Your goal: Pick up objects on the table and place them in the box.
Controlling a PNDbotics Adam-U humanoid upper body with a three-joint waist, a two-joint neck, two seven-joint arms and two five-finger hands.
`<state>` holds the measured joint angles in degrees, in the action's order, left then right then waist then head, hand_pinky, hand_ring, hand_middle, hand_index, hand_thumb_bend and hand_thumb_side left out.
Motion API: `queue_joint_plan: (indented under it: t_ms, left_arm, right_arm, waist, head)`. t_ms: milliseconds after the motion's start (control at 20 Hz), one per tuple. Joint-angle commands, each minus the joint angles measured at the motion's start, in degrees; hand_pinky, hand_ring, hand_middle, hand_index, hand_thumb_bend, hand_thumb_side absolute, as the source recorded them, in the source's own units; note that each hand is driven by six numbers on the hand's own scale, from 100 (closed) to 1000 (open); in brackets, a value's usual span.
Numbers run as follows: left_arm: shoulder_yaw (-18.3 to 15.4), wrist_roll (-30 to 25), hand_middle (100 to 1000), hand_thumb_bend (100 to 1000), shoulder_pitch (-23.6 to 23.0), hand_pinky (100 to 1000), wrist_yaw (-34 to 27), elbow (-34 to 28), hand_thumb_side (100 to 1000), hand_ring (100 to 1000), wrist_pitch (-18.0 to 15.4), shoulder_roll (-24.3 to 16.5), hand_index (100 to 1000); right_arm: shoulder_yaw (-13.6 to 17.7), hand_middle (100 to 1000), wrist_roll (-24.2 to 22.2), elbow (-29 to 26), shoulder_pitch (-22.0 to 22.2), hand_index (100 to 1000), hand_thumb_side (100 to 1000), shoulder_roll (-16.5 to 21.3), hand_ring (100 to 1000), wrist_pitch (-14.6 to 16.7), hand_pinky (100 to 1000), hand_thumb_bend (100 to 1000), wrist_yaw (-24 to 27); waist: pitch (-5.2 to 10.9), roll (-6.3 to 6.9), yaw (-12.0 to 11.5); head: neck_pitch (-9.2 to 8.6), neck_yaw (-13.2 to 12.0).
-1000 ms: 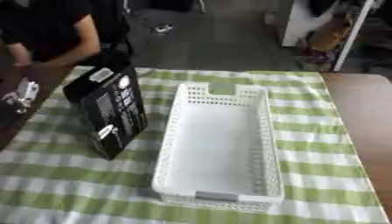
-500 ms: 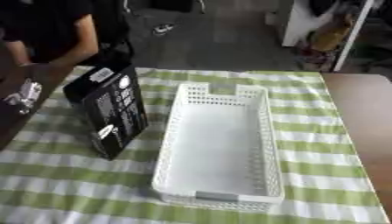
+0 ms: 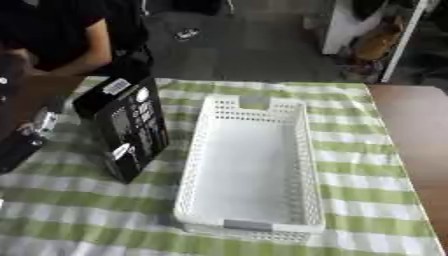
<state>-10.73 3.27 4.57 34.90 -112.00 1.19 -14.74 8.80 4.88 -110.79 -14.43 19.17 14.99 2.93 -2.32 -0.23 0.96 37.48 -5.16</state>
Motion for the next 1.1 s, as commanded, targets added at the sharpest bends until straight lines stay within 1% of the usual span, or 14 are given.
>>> queue_joint_plan:
  t_ms: [50, 550, 1100]
  left_arm:
    - [0.3, -0.6, 987, 899, 0.0, 885, 0.3, 0.4, 803, 943, -0.2, 0.0, 972]
    - [0.9, -1.5, 988, 881, -0.1, 885, 1.4, 2.5, 809, 943, -0.4, 0.5, 974]
    - [1.4, -1.9, 987, 874, 2.6, 887, 2.8, 3.0, 799, 943, 0.2, 0.2, 976]
  right_arm:
    - [0.3, 851, 0.0, -0.7, -0.4, 965, 743, 0.9, 811, 0.1, 756, 100, 0.3]
    - [0.4, 851, -0.1, -0.7, -0.4, 965, 742, 0.9, 812, 0.1, 756, 100, 0.3]
    - [0.2, 852, -0.2, -0.6, -0.3, 966, 742, 0.8, 812, 0.1, 756, 100, 0.4]
  waist:
    - [0.37, -0.06, 0.0]
    - [0.36, -0.05, 0.1]
    - [0.41, -0.09, 0.1]
  head:
    - [-0.58, -0.7]
    - [-0.51, -0.7]
    - [-0.49, -1.0]
